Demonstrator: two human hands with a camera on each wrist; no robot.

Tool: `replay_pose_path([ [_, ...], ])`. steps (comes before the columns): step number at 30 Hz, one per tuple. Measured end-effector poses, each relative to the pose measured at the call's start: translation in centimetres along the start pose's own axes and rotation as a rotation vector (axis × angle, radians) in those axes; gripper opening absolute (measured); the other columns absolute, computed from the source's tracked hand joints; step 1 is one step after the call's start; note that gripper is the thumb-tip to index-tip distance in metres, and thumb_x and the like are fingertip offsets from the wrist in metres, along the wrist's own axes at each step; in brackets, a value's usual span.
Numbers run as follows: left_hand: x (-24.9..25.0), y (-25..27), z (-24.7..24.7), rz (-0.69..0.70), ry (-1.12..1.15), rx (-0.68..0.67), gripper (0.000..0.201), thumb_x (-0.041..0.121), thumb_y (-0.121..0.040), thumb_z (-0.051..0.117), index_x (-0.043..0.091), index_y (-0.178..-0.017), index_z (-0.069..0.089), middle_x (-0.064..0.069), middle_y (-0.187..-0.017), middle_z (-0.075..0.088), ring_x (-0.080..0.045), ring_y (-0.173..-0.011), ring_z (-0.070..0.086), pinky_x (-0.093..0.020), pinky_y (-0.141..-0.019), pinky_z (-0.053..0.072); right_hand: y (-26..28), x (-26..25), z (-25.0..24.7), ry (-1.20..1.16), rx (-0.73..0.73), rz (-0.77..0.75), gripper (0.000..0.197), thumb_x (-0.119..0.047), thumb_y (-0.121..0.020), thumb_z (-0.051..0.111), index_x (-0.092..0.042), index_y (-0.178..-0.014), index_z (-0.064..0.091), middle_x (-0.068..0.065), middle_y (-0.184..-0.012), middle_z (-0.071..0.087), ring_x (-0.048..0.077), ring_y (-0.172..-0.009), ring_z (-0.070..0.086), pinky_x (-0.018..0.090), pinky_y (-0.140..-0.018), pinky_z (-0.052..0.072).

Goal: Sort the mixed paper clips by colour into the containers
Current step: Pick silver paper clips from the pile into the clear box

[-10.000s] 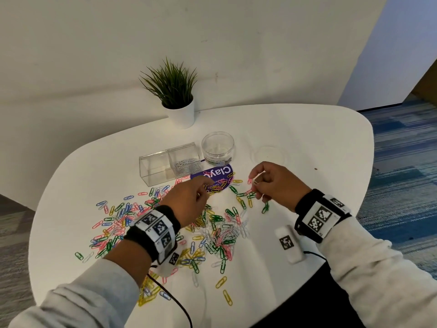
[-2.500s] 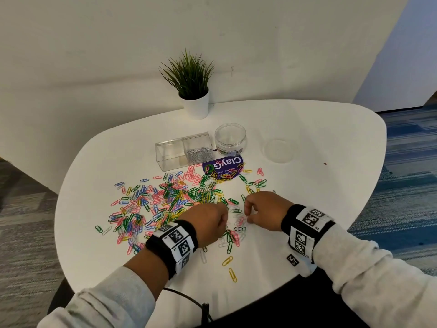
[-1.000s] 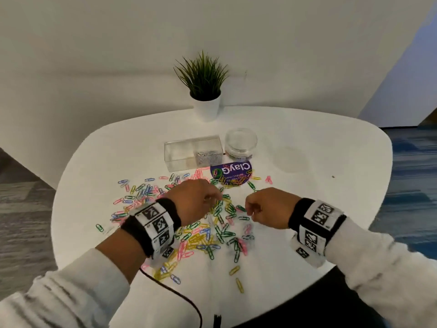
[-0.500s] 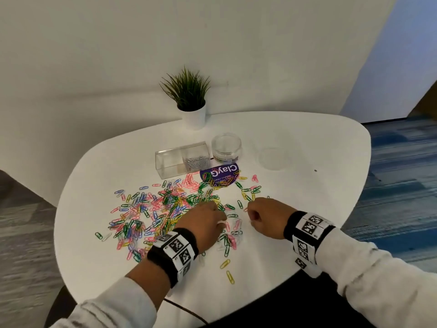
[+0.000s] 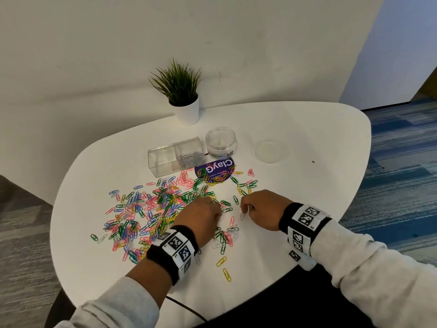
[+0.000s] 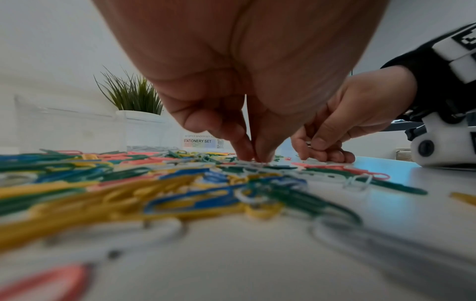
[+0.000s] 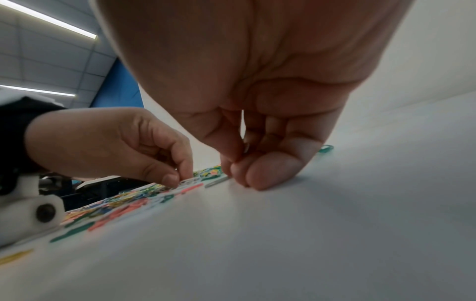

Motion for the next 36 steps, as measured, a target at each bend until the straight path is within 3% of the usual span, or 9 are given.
replay_pose_path([
  [2,0.1,0.1,-0.2,0.010,0.014,0.019,0.023,0.018,-0.098,0.048,0.019,-0.100,0.070,-0.001,-0.097,0.060,-0.022,-0.098,0.054,-0.032,-0.083,0.046,-0.1,0.3,-0.1,-0.009,0.029,0.006,0.024,-0.011,-0.094,0.040,-0.020,-0.105,0.060,0.003,-0.114,0.065,0.023,-0.101,0.058,0.032,-0.085,0.048],
  [6,0.2,0.2,-0.3,0.009,0.043,0.031,0.020,0.033,-0.096,0.057,0.019,-0.101,0.070,0.000,-0.098,0.060,-0.020,-0.097,0.053,-0.035,-0.085,0.047,-0.5,0.5,-0.2,-0.046,0.050,-0.006,0.021,-0.011,-0.097,0.035,-0.022,-0.100,0.053,0.002,-0.113,0.063,0.021,-0.099,0.056,0.033,-0.086,0.047],
  [13,0.2,0.0,0.4,0.010,0.019,-0.025,0.014,0.033,-0.095,0.056,0.023,-0.095,0.066,0.003,-0.096,0.057,-0.019,-0.098,0.051,-0.036,-0.086,0.048,-0.8,0.0,1.3,0.050,-0.008,-0.058,0.019,-0.029,-0.099,0.052,-0.026,-0.117,0.057,0.001,-0.113,0.054,0.021,-0.102,0.053,0.034,-0.092,0.044],
  [17,0.2,0.3,-0.4,0.010,0.089,0.001,0.010,0.026,-0.094,0.055,0.021,-0.092,0.063,0.004,-0.094,0.058,-0.017,-0.092,0.054,-0.032,-0.084,0.047,-0.9,-0.7,1.5,0.101,0.039,-0.060,0.010,-0.026,-0.097,0.053,-0.020,-0.104,0.057,0.000,-0.108,0.056,0.021,-0.097,0.055,0.035,-0.086,0.048],
  [21,-2.4,0.5,-1.6,-0.205,0.298,-0.016,0.008,0.029,-0.093,0.063,0.027,-0.085,0.063,0.014,-0.086,0.062,-0.005,-0.079,0.057,-0.021,-0.068,0.044,-0.8,-0.3,1.5,0.097,0.020,-0.032,0.010,-0.025,-0.093,0.053,-0.019,-0.086,0.052,0.001,-0.097,0.060,0.022,-0.088,0.059,0.035,-0.079,0.051],
  [25,-4.0,0.5,-2.0,-0.274,0.377,-0.031,0.006,0.025,-0.088,0.068,0.028,-0.085,0.064,0.012,-0.081,0.065,-0.008,-0.076,0.061,-0.028,-0.073,0.054,-0.9,-0.1,1.4,0.088,-0.017,0.008,0.011,-0.024,-0.086,0.054,-0.019,-0.076,0.051,0.000,-0.085,0.060,0.021,-0.086,0.063,0.038,-0.076,0.055],
  [28,-3.1,0.2,-2.0,-0.166,0.386,-0.059,0.023,0.016,-0.095,0.056,0.036,-0.103,0.065,0.009,-0.087,0.062,-0.010,-0.077,0.061,-0.028,-0.072,0.053,-0.8,-0.3,1.4,0.091,-0.038,0.015,0.010,-0.023,-0.084,0.054,-0.016,-0.078,0.052,0.005,-0.086,0.061,0.024,-0.085,0.064,0.038,-0.074,0.054],
  [32,-0.2,-0.4,-1.4,0.080,0.126,-0.143,0.029,0.017,-0.098,0.050,0.030,-0.111,0.072,0.004,-0.106,0.058,-0.015,-0.100,0.059,-0.030,-0.087,0.048,-0.6,-0.2,1.0,0.021,-0.018,0.019,0.016,-0.027,-0.086,0.055,-0.019,-0.074,0.048,0.002,-0.084,0.060,0.023,-0.093,0.064,0.038,-0.074,0.053],
  [36,0.8,-0.7,-0.7,0.177,-0.033,-0.148,0.026,0.032,-0.096,0.054,0.025,-0.115,0.070,0.003,-0.109,0.060,-0.019,-0.107,0.055,-0.034,-0.087,0.048,-0.7,0.7,-0.6,-0.254,0.093,0.062,0.014,-0.021,-0.089,0.056,-0.009,-0.081,0.056,-0.001,-0.075,0.059,0.017,-0.071,0.054,0.028,-0.061,0.041],
])
Point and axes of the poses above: each hand's wrist, its own y-axis away from the middle knuckle, its own z-axis out of the palm, x = y × z, the point moved 7 cm from there along -y, towards the middle knuckle
